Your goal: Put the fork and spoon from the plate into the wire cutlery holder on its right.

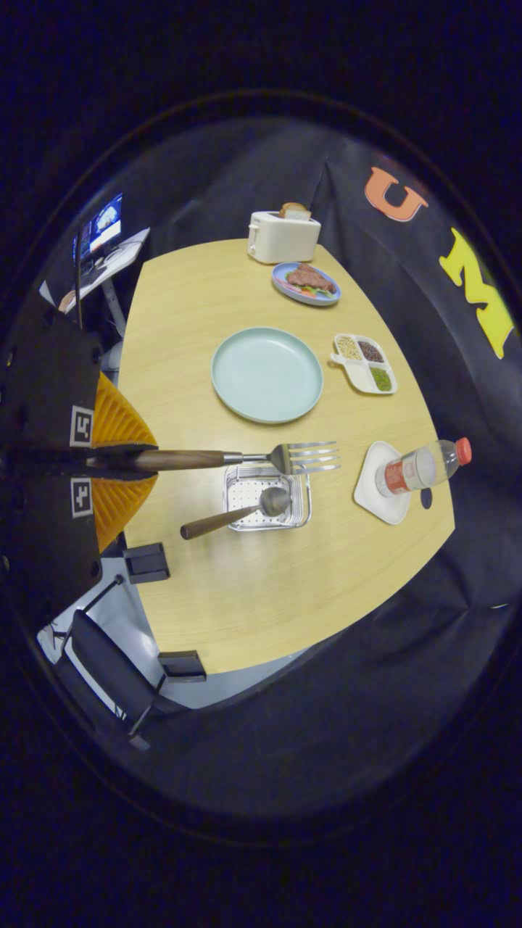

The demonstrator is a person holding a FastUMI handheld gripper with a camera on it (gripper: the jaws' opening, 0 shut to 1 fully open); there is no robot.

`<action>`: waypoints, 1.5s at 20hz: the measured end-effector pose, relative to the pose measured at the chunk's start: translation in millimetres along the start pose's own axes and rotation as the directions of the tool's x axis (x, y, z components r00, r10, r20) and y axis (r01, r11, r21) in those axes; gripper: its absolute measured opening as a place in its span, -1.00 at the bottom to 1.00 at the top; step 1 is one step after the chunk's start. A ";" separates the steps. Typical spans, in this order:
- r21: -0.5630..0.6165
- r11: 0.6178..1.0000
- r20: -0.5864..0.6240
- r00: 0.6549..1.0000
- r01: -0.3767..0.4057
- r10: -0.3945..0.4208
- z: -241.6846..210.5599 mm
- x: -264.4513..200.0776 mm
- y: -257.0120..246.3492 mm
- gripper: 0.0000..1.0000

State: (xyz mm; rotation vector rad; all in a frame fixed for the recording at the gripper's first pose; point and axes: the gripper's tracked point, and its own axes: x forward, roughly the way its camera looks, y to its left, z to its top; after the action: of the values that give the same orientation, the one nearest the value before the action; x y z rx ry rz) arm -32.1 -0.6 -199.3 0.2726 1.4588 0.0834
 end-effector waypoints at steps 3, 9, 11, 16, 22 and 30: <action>0.016 1.000 -0.022 1.000 0.018 -0.018 0.4 7.5 -10.8 -0.98; 0.066 0.998 -0.065 0.998 0.014 -0.010 -4.7 21.4 -12.1 -0.98; 0.087 0.996 -0.083 0.997 0.016 -0.009 -7.6 27.0 -12.9 -0.93; 0.109 0.994 -0.062 0.998 0.020 -0.014 3.4 28.4 -13.0 -0.78; 0.060 0.998 0.031 0.999 0.010 -0.011 22.7 19.2 2.7 0.27; -0.079 0.996 0.319 0.948 0.033 -0.006 66.3 -32.4 26.4 0.94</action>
State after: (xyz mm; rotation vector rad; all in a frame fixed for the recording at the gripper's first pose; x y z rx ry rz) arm 32.5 9.0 -156.0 0.1937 1.1326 0.0798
